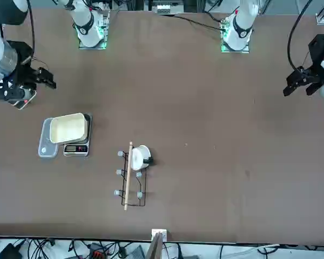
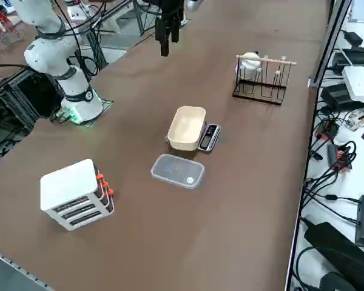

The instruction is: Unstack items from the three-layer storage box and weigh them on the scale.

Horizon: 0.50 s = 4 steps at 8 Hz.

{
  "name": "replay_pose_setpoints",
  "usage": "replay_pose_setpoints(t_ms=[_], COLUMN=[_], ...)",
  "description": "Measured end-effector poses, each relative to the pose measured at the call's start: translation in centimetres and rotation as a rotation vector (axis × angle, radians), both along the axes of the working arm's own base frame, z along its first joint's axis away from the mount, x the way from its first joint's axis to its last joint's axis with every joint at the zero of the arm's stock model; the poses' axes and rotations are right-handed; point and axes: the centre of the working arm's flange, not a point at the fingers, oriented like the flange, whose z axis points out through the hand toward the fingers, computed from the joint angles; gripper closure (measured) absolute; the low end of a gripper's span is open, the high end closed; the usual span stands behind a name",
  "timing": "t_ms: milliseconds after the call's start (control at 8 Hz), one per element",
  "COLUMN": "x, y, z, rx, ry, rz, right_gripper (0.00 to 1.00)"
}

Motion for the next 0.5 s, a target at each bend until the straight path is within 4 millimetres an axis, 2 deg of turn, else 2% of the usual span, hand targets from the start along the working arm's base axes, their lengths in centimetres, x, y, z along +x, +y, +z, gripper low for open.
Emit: replay_pose_setpoints(t_ms=[375,500], x=[0.2,0.3], y=[-0.4,-0.5], z=[-0.5,-1.3], rx=[-0.001,-0.003], ry=[0.012,0.041], rz=[-0.006,-0.008], right_gripper=[0.00,0.00])
